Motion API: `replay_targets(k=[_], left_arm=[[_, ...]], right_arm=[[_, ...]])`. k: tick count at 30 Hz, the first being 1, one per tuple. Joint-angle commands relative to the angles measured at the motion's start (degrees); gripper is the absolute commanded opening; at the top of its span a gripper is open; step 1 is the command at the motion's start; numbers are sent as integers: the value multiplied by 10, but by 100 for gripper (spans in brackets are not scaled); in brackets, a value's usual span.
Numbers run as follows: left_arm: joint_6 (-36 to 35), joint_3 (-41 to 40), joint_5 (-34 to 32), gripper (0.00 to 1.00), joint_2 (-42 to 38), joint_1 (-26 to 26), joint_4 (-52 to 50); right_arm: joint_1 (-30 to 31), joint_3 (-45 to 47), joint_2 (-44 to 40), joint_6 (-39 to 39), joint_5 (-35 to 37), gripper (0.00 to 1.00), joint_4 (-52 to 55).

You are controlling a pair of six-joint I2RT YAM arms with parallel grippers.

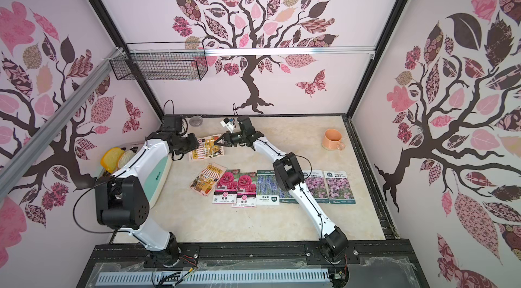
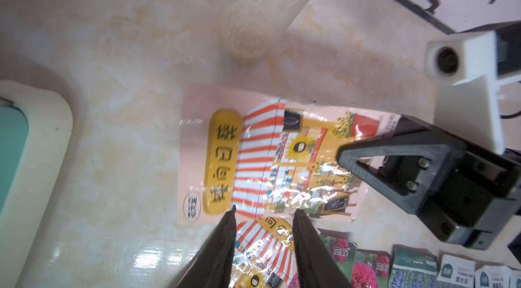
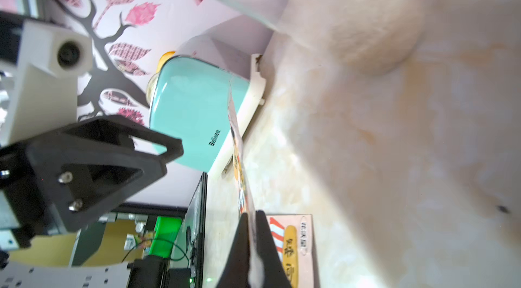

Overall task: Arrange the seed packets in a row
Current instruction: Pick up the seed packet from the center of the board, then place the seed packet at the center of the board.

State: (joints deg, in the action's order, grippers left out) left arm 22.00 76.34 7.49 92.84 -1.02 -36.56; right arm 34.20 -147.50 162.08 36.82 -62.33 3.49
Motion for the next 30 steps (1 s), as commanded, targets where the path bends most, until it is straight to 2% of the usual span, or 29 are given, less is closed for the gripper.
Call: replay_targets(k=[1,7,10,16,19,25,26,28,30], left_arm=[[-21,-5,45,41,-21,17,13],[-45,4,72,47,-59,37,-14],[-52,3,99,49,-82,38,-14],[-58,-13,152,54,-139,56,-19],[-48,-23,180,55,-150,68,-11],[0,-42,190,56,-153,73,8],[15,-42,167,56,-152,74,-1],[39,-44,140,55,-153,74,-16],[78,-55,85,54,-167,76,-37]], right_arm=[[4,4,-81,-109,-77,0,87],[5,112,-171,-246,-95,0,193],[13,114,-185,-297,-88,0,251],[28,120,-190,-343,-83,0,302],[30,131,-191,-326,-69,0,280],[28,156,-186,-246,-54,0,191],[28,163,-186,-226,-40,0,170],[24,192,-193,-166,-4,0,99],[17,260,-202,-44,50,0,-37]])
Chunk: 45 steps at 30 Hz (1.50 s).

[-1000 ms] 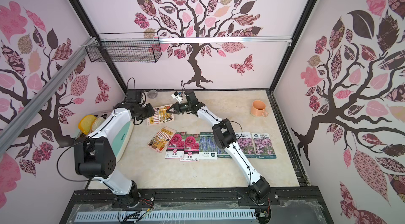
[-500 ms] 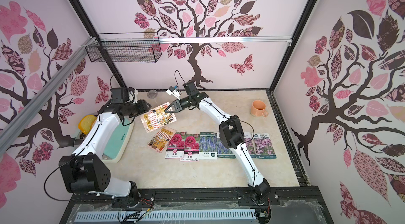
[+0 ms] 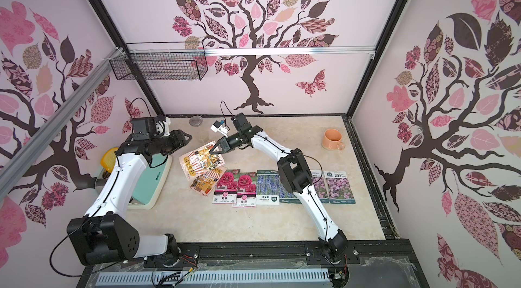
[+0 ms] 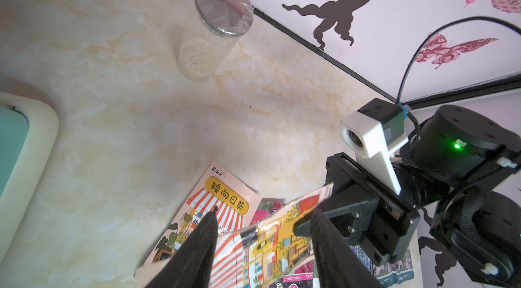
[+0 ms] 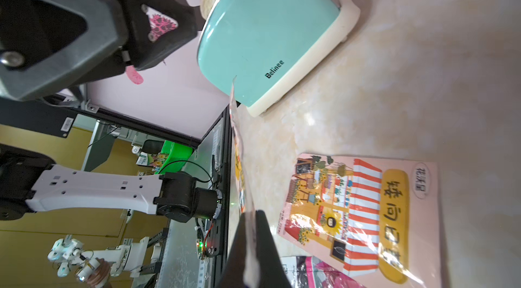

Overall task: Arrange the seed packets in a row
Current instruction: Place the seed packet at the center of the board.

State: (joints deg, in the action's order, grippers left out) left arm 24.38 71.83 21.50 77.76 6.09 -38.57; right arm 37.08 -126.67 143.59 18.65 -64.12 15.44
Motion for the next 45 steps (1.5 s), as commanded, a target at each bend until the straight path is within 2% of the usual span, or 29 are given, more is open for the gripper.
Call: replay_targets(k=[1,3,7,10,11,12,14,16,19,25,32,38,40,45], left_arm=[[68,-20,-64,54,-26,6,-12],[99,-39,-101,54,-50,5,-26],[119,-57,-124,49,-53,4,-63],[112,-57,-123,38,-24,5,-81],[109,-52,-117,31,-10,5,-87],[105,-51,-99,23,5,5,-83],[103,-49,-68,16,35,5,-66],[102,-42,-46,6,68,5,-52],[93,-16,-29,0,116,5,-50],[92,-8,-55,0,175,7,-37],[96,9,-72,0,252,9,-26],[114,-5,-73,0,256,9,13],[116,-9,-74,0,257,9,18],[115,-3,-79,0,285,9,8]], right_arm=[[-14,76,-36,183,103,0,-196],[-8,127,-52,260,177,0,-266],[21,191,-75,330,322,0,-317],[47,212,-81,350,401,0,-336],[55,211,-79,350,419,0,-338],[62,197,-73,350,437,0,-320],[72,187,-65,352,456,0,-315],[80,169,-54,352,464,0,-295],[88,170,-49,353,472,0,-287],[98,190,-50,344,472,0,-299],[111,172,-30,334,459,0,-275],[128,185,-27,328,451,0,-264],[131,186,-2,330,442,0,-259],[139,202,-2,323,433,0,-268]])
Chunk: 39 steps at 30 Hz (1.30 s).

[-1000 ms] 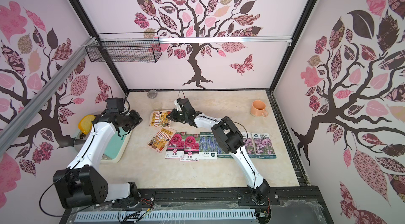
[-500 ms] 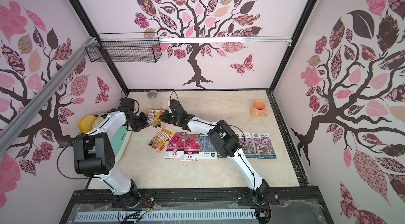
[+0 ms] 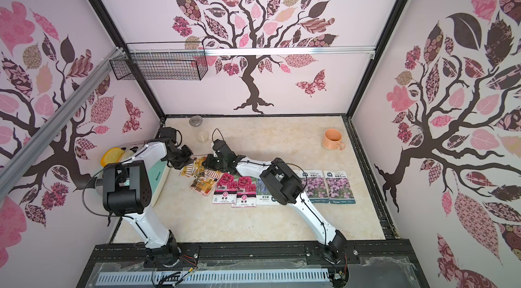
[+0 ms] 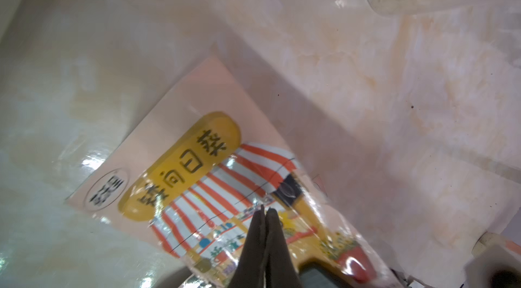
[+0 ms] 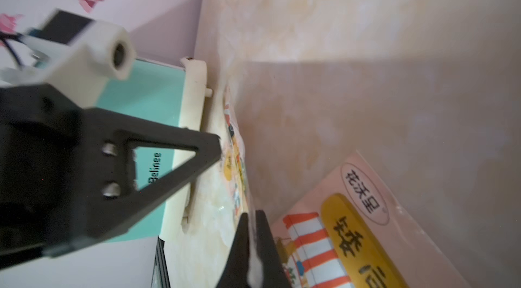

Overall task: Arrange the seed packets in a row
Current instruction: Place the seed packet at the center of the board.

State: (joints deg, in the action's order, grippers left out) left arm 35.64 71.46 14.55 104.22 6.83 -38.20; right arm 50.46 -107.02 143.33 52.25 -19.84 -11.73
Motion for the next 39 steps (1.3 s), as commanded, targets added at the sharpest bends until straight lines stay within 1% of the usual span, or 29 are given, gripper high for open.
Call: replay_targets(k=[1,3,5,6,9,12,13,15,18,21,24,28,32,37,39], left_arm=[[3,2,-6,0,27,3,3],[2,7,-4,0,42,4,-1],[-3,14,12,0,56,7,-8],[-6,18,11,0,65,7,-14],[-15,18,-9,0,64,8,-31],[-8,-20,-12,0,14,8,-10],[-2,-32,-12,1,-6,8,-3],[-1,-46,-18,8,-45,9,-9],[-5,-52,-34,14,-85,8,-37],[0,-68,-59,20,-106,9,-48],[-7,-73,-81,23,-85,11,-64],[-9,-85,-55,24,-49,13,-31],[-16,-81,-60,25,-33,15,-4],[-7,-71,-76,27,-10,22,-6],[-6,-64,-66,27,11,29,-9]], right_arm=[[6,5,-1,-18,-7,0,8],[7,3,-1,-30,-11,0,10],[9,-1,-3,-42,-11,0,20],[10,-1,-5,-50,-12,1,20],[13,-2,-11,-63,-3,0,30],[13,-12,-8,-69,6,0,37],[13,-16,-5,-70,10,0,40],[13,-33,4,-70,10,0,46],[13,-55,14,-69,9,0,57],[13,-59,16,-66,8,0,55],[13,-64,18,-66,3,0,55],[13,-60,15,-72,-6,0,56],[14,-54,13,-77,-17,0,59],[15,-37,6,-72,-33,0,54],[18,-26,0,-70,-38,0,49]])
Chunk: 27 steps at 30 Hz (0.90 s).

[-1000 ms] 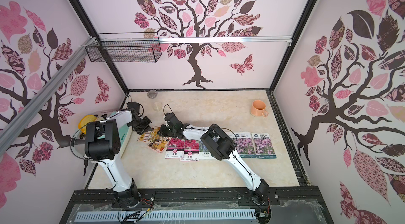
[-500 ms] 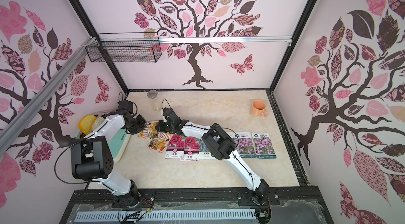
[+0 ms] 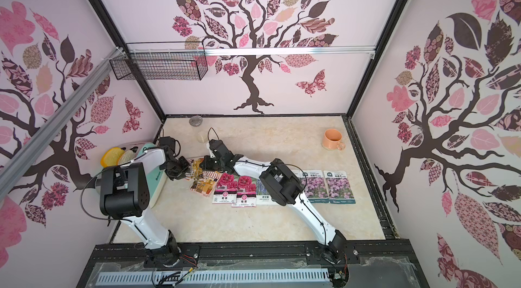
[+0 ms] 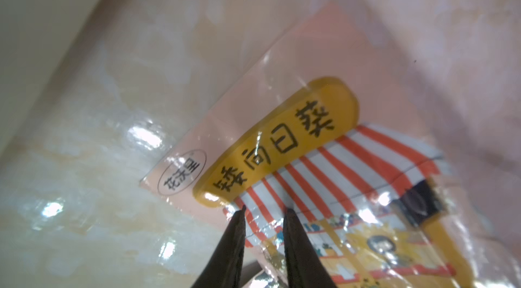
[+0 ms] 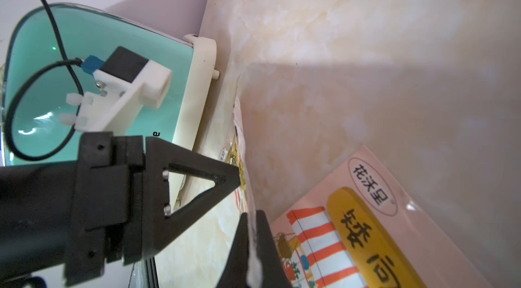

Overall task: Arrange the seed packets in a row
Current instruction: Place the seed packet at the center of the board.

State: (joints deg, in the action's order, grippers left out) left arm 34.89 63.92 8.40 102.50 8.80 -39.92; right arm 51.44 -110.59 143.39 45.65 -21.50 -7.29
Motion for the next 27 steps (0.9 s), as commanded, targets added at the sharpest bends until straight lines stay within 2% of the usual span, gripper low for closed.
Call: replay_targets(k=[1,3,6,10,13,16,21,25,27], left_arm=[[1,15,-2,27,38,10,11],[-3,26,-7,26,58,10,3],[-8,36,-12,24,87,11,3],[-34,54,-13,19,122,13,-2],[-69,98,-64,17,141,13,-44],[-71,101,-39,16,146,24,-33],[-105,172,-63,13,188,25,-95],[-126,212,-85,12,204,25,-120],[-136,245,-92,12,221,26,-147]], right_arm=[[10,12,-3,-5,-24,0,4],[14,16,-8,-11,-27,3,9],[22,21,-15,-40,-19,26,26],[23,-11,-37,-97,-25,36,87],[23,-5,-62,-140,1,39,112],[21,-3,-78,-171,11,39,121],[21,-22,-68,-169,-28,38,125],[21,-16,-79,-187,-6,38,156],[18,14,-99,-204,10,39,145]])
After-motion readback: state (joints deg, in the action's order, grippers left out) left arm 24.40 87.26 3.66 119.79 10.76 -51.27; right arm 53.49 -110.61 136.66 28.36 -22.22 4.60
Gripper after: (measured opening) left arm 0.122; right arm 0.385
